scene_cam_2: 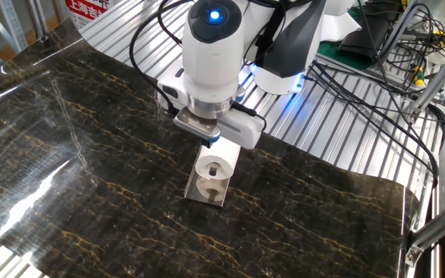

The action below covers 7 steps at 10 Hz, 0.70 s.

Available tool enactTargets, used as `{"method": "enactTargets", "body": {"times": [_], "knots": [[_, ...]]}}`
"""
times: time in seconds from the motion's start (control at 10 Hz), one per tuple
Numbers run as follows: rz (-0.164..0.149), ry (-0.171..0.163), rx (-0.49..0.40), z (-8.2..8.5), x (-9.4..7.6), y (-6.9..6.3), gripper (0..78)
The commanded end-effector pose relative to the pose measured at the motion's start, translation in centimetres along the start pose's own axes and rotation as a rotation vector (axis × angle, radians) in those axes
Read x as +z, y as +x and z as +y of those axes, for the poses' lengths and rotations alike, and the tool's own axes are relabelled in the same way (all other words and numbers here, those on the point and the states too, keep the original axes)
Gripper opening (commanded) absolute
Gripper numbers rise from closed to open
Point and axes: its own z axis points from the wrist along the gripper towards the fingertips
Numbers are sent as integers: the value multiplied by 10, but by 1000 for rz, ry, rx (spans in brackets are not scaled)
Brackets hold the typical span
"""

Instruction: Take the roll of paper down from the shelf

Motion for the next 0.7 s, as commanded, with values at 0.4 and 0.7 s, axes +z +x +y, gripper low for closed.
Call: {"method": "enactTargets", "body": {"times": [0.4,0.7], "knots": [[-18,10,-9,6,15,29,0],[-23,-1,-40,7,26,42,0]]}}
